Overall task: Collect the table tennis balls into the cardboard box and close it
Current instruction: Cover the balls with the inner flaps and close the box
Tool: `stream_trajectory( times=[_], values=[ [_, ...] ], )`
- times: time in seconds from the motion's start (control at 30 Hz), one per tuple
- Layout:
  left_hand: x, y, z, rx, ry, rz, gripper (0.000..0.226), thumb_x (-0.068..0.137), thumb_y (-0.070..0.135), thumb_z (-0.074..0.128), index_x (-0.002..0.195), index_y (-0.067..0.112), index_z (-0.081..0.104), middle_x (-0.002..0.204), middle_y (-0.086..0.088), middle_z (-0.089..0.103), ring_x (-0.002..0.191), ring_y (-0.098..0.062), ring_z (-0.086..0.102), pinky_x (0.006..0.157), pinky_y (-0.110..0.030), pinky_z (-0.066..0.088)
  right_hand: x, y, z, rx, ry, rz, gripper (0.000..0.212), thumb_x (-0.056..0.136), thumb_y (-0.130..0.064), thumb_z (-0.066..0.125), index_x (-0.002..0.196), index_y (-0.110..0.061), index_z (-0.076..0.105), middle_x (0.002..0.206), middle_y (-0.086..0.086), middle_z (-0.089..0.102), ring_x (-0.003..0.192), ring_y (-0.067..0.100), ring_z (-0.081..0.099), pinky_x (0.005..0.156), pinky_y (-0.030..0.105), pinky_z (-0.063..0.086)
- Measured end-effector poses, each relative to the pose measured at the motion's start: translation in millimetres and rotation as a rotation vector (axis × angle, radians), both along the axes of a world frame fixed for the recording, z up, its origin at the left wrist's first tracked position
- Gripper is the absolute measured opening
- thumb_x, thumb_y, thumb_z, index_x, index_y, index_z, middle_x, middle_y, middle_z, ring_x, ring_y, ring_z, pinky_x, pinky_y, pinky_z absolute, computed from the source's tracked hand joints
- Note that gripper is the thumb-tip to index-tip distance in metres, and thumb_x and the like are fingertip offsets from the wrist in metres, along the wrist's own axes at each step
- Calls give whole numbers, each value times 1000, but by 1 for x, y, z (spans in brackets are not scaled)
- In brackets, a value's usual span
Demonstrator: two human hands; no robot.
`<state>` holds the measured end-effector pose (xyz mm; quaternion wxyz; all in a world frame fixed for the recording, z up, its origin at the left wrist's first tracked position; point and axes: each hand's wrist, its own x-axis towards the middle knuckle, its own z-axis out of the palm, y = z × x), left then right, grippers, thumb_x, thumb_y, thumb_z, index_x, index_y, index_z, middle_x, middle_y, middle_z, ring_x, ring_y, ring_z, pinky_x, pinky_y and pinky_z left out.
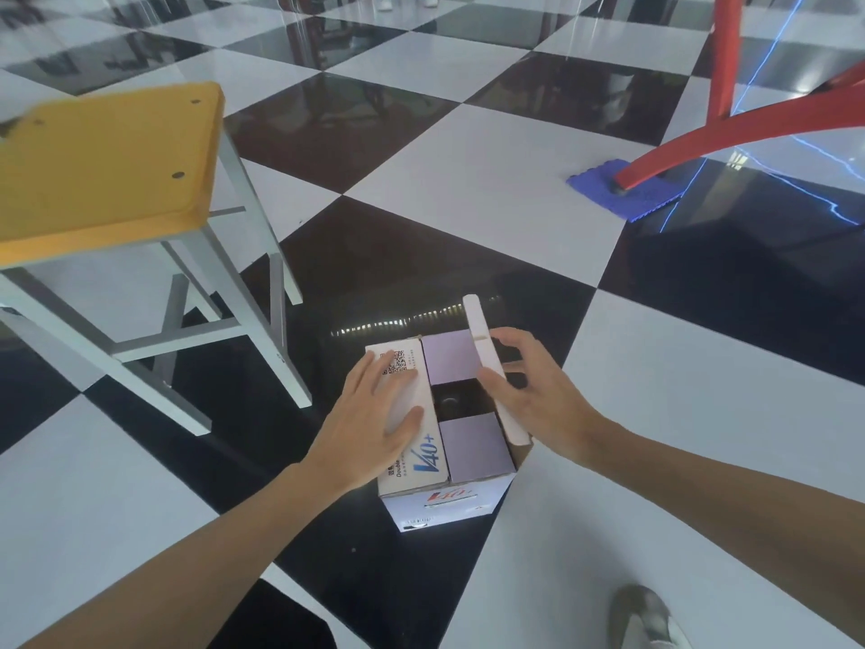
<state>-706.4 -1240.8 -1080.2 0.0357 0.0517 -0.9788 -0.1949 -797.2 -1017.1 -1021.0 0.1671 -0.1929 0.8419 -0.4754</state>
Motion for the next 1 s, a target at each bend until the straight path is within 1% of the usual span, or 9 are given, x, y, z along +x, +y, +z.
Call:
stream_trajectory(
  times=[0.1, 0.2, 0.27, 0.37, 0.43, 0.5, 0.73, 0.87, 1.0],
  values=[
    [3, -2, 2, 7, -16, -15, 52, 98, 58, 37, 145, 39, 28, 161, 13, 12, 150, -10, -5, 115, -40, 30, 1, -11, 0, -3, 0, 99, 58, 92, -50, 55, 142, -42, 26, 145, -13, 33, 119, 4, 40, 94, 31, 43],
    [6, -2, 6, 16, -22, -36, 60, 98, 58, 35, 151, 31, 22, 162, 13, 11, 150, -8, -6, 118, -40, 29, 8, -26, -5, 127, 119, 156, 61, 96, -45, 49, 148, -35, 20, 151, -9, 27, 130, 11, 36, 101, 31, 38],
    [7, -1, 7, 36, -24, -15, 69, 97, 59, 33, 155, 24, 15, 162, 13, 12, 150, -5, -6, 119, -39, 28, 15, -36, -9, 220, 206, 137, 61, 96, -40, 49, 149, -31, 21, 154, -7, 25, 136, 15, 31, 109, 38, 36],
    [8, 2, 7, 46, -14, 4, 73, 98, 57, 36, 156, 21, 10, 162, 12, 11, 149, -3, -7, 119, -35, 28, 22, -48, -16, 295, 255, 111, 59, 94, -34, 52, 147, -29, 27, 156, -4, 26, 141, 20, 25, 116, 50, 25],
    [8, 2, 5, 38, -8, 6, 73, 99, 57, 38, 156, 19, 10, 163, 11, 12, 149, -4, -6, 119, -34, 26, 24, -51, -21, 342, 258, 104, 58, 94, -35, 53, 146, -31, 29, 158, -3, 23, 143, 21, 21, 117, 53, 20],
    [8, 3, 5, 18, -2, 6, 74, 98, 58, 37, 155, 19, 11, 163, 9, 13, 150, -7, -3, 120, -34, 22, 24, -52, -26, 376, 269, 112, 58, 95, -39, 52, 147, -32, 28, 159, -3, 19, 145, 21, 17, 118, 52, 17],
    [9, 5, 5, 1, -1, 10, 75, 97, 60, 35, 156, 19, 10, 163, 8, 12, 151, -8, -3, 122, -35, 20, 26, -49, -37, 447, 343, 153, 59, 96, -48, 43, 150, -35, 22, 161, -4, 12, 146, 20, 10, 119, 53, 16],
    [9, 4, 5, -50, 7, 6, 75, 97, 59, 34, 156, 17, 12, 164, 6, 14, 151, -10, -1, 123, -34, 15, 26, -52, -34, 426, 322, 157, 61, 95, -43, 50, 149, -31, 26, 161, -2, 13, 147, 21, 8, 117, 54, 21],
    [8, 3, 3, -84, 4, 10, 76, 97, 61, 32, 156, 19, 11, 164, 7, 14, 151, -10, 0, 123, -34, 12, 27, -55, -35, 473, 334, 173, 61, 96, -41, 48, 150, -29, 23, 162, -2, 9, 149, 22, 3, 118, 54, 18]
  ],
)
